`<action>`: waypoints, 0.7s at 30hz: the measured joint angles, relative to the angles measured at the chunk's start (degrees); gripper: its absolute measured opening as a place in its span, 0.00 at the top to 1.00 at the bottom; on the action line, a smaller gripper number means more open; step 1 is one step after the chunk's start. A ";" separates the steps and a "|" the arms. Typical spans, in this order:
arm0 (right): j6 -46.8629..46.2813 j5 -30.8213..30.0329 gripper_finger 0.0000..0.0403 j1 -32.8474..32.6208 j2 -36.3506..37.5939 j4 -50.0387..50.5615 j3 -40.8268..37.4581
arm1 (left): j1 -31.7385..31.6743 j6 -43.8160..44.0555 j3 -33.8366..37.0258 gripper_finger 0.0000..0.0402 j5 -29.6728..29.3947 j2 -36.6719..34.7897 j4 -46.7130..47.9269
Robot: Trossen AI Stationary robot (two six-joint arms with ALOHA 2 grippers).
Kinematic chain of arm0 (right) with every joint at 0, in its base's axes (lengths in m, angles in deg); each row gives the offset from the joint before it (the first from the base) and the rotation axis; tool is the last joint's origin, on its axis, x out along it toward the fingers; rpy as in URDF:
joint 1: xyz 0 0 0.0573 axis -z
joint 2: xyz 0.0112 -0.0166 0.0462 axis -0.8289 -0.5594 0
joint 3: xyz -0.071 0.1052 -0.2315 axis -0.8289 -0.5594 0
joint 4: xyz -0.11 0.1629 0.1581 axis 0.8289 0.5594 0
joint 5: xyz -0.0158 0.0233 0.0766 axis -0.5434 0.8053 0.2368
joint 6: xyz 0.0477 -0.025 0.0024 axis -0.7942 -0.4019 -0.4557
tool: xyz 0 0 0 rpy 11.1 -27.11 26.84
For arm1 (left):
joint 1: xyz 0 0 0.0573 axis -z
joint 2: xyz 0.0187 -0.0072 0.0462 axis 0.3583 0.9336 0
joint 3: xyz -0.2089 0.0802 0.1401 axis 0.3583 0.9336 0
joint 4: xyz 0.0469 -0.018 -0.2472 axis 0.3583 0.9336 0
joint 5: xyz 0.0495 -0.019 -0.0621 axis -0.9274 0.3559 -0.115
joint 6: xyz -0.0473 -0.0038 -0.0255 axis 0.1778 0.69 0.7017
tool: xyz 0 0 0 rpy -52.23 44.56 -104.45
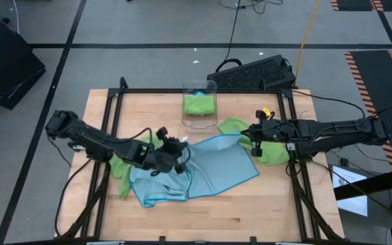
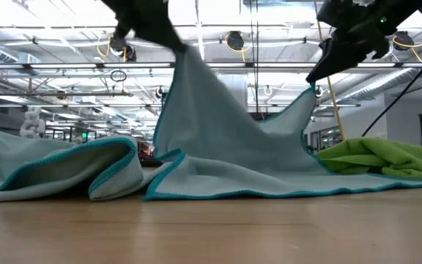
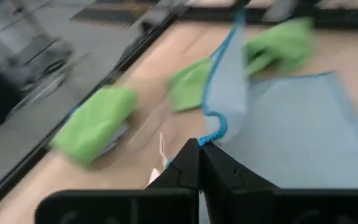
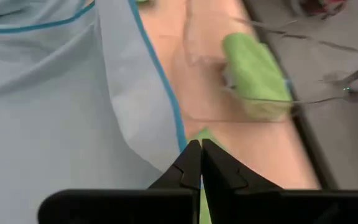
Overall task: Fold microfiber towels
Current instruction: Fold the right blue towel
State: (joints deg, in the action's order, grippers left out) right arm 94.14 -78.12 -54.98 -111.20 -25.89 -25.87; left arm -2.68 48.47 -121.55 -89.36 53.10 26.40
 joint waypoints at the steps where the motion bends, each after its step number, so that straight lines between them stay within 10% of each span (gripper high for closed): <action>1: -0.64 1.16 1.00 -0.18 0.15 0.44 0.00 | 1.02 -0.91 -0.04 0.99 0.79 -0.02 -1.33; 21: -18.33 0.13 1.00 -10.46 2.71 16.70 0.11 | 8.34 3.32 0.03 0.99 7.46 3.85 -3.31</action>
State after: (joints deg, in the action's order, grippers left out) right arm 75.80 -77.99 -65.44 -108.49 -9.19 -25.76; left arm 5.65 51.79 -121.52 -81.90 56.95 23.10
